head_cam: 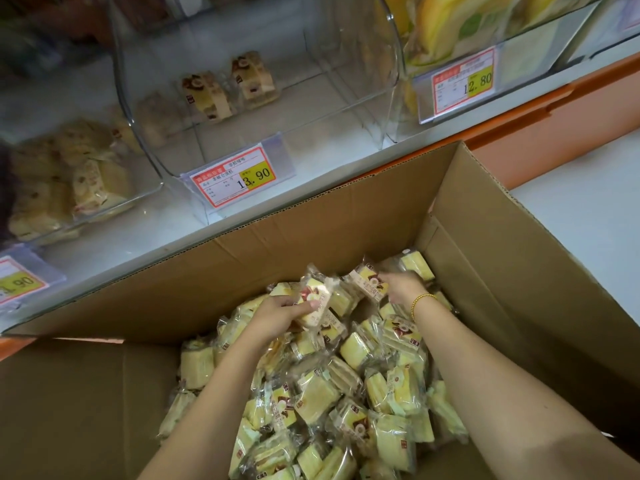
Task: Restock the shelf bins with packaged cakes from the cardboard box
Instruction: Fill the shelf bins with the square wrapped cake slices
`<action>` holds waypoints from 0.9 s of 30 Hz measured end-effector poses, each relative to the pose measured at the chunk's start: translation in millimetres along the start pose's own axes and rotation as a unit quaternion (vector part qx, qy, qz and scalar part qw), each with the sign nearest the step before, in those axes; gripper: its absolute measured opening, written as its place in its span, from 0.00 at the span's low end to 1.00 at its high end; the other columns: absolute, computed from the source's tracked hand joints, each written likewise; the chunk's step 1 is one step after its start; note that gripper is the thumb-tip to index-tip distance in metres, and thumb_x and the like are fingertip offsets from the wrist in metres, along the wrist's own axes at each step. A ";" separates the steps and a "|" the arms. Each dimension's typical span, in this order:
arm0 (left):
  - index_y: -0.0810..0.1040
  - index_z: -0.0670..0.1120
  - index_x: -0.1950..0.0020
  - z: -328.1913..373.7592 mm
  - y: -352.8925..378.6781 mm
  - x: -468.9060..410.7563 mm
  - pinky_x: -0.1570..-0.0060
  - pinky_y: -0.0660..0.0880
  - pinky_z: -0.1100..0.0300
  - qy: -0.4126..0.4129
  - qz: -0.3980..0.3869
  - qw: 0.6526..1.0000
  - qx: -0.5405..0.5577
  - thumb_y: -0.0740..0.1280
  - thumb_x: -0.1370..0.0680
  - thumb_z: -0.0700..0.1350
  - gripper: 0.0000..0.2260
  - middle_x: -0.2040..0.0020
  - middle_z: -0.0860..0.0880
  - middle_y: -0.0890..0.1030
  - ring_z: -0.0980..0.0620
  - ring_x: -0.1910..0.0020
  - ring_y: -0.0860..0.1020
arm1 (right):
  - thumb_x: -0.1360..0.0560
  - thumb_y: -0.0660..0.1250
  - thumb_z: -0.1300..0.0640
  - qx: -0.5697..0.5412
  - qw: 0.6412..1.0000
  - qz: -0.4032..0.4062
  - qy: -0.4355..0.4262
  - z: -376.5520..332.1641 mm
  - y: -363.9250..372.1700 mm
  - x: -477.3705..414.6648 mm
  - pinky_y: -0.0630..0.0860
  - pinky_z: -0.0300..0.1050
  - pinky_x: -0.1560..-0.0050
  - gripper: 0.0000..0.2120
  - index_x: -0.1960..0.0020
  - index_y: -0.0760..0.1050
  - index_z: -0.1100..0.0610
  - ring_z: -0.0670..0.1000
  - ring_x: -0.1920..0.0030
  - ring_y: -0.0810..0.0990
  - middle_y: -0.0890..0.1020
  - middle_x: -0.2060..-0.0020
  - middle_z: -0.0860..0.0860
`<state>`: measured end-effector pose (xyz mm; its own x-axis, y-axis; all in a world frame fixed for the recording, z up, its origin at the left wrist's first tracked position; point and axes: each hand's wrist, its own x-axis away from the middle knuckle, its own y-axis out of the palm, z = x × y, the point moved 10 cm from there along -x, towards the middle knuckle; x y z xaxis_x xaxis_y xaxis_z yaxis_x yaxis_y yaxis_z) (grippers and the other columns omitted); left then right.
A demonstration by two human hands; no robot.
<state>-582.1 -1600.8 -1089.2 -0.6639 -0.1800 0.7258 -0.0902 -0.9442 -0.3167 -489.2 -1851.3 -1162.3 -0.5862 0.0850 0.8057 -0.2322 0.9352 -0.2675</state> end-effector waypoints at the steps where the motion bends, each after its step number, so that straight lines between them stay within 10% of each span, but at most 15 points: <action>1: 0.76 0.39 0.37 -3.5 -2.4 1.0 0.43 0.76 0.49 -0.002 -0.002 0.999 0.043 0.77 0.38 0.59 0.36 0.41 0.42 0.80 0.49 0.53 0.80 | 0.22 0.66 0.51 -0.004 0.998 -0.032 0.046 13.4 9.0 -0.2 0.75 0.46 0.42 0.21 0.35 0.71 0.64 0.57 0.43 0.78 0.79 0.45 0.60; 6: 0.77 0.37 0.43 -15.1 -6.2 11.0 0.53 0.79 0.58 -0.006 -0.024 0.986 0.167 0.74 0.30 0.47 0.20 0.46 0.39 0.83 0.45 0.50 0.82 | 0.22 0.66 0.53 -0.087 0.993 -0.051 0.060 9.0 34.9 -1.5 0.68 0.50 0.32 0.26 0.29 0.65 0.64 0.59 0.32 0.70 0.70 0.31 0.60; 13: 0.78 0.37 0.44 -23.8 -19.4 22.1 0.44 0.78 0.51 -0.004 -0.011 0.980 0.197 0.75 0.34 0.50 0.24 0.49 0.42 0.84 0.42 0.47 0.82 | 0.19 0.61 0.55 -0.106 0.994 -0.033 0.019 8.8 56.1 -11.2 0.71 0.50 0.37 0.21 0.30 0.67 0.64 0.60 0.33 0.72 0.72 0.32 0.60; 20: 0.78 0.36 0.45 2.7 -33.2 39.1 0.60 0.77 0.63 0.011 -0.029 0.980 0.194 0.73 0.28 0.43 0.16 0.53 0.44 0.85 0.51 0.56 0.83 | 0.29 0.75 0.49 -0.191 0.979 0.019 0.069 22.3 57.4 -8.7 0.68 0.51 0.34 0.30 0.37 0.71 0.68 0.59 0.36 0.74 0.75 0.36 0.57; 23: 0.77 0.35 0.46 21.6 -31.6 49.5 0.57 0.77 0.60 0.027 -0.050 0.983 0.173 0.75 0.34 0.48 0.23 0.53 0.43 0.84 0.50 0.56 0.82 | 0.33 0.77 0.47 -0.175 0.982 0.055 0.040 24.9 46.4 8.5 0.73 0.54 0.38 0.23 0.51 0.75 0.64 0.60 0.43 0.79 0.81 0.45 0.59; 27: 0.76 0.32 0.45 56.1 -23.9 81.4 0.42 0.77 0.49 0.066 -0.118 0.987 0.081 0.77 0.35 0.52 0.29 0.52 0.42 0.83 0.46 0.53 0.80 | 0.32 0.77 0.51 -0.120 0.989 0.073 -0.043 -7.7 15.9 54.5 0.70 0.52 0.35 0.31 0.35 0.70 0.61 0.59 0.38 0.75 0.78 0.41 0.58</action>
<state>-592.3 -1608.3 -988.2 -0.7305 0.0784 0.6785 -0.1411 -0.9893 -0.0377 -518.9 -1829.2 -1118.5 -0.6667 0.2043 0.7167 0.0442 0.9708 -0.2357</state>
